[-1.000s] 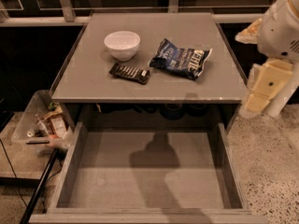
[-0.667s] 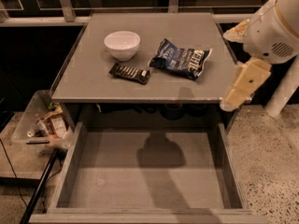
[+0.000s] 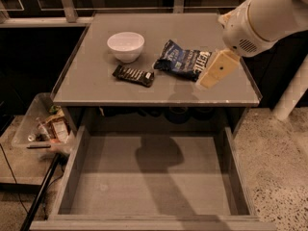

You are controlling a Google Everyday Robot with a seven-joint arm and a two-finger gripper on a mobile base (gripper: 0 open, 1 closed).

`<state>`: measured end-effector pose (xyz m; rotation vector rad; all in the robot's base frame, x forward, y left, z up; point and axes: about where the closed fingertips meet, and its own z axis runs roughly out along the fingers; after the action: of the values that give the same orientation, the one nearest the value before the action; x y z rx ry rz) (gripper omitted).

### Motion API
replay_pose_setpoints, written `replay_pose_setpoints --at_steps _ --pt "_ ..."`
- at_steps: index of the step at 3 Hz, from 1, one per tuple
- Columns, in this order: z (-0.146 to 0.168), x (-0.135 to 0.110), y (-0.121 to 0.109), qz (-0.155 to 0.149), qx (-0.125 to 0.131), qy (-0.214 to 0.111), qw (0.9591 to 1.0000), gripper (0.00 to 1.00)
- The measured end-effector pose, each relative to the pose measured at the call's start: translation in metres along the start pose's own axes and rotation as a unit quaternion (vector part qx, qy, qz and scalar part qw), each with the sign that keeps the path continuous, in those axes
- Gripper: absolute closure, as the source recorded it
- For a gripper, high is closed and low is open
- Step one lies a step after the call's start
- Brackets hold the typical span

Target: Place blue chip bag into top drawer

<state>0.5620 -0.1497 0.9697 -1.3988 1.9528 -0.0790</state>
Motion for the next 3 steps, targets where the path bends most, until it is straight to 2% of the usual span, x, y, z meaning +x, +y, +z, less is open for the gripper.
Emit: replay_pose_setpoints --at_steps 2,3 --pt "0.006 -0.004 -0.002 -0.012 -0.011 -0.012 0.9998 0.0" --pt "0.028 -0.003 -0.015 -0.031 -0.042 -0.036 0.998 0.0"
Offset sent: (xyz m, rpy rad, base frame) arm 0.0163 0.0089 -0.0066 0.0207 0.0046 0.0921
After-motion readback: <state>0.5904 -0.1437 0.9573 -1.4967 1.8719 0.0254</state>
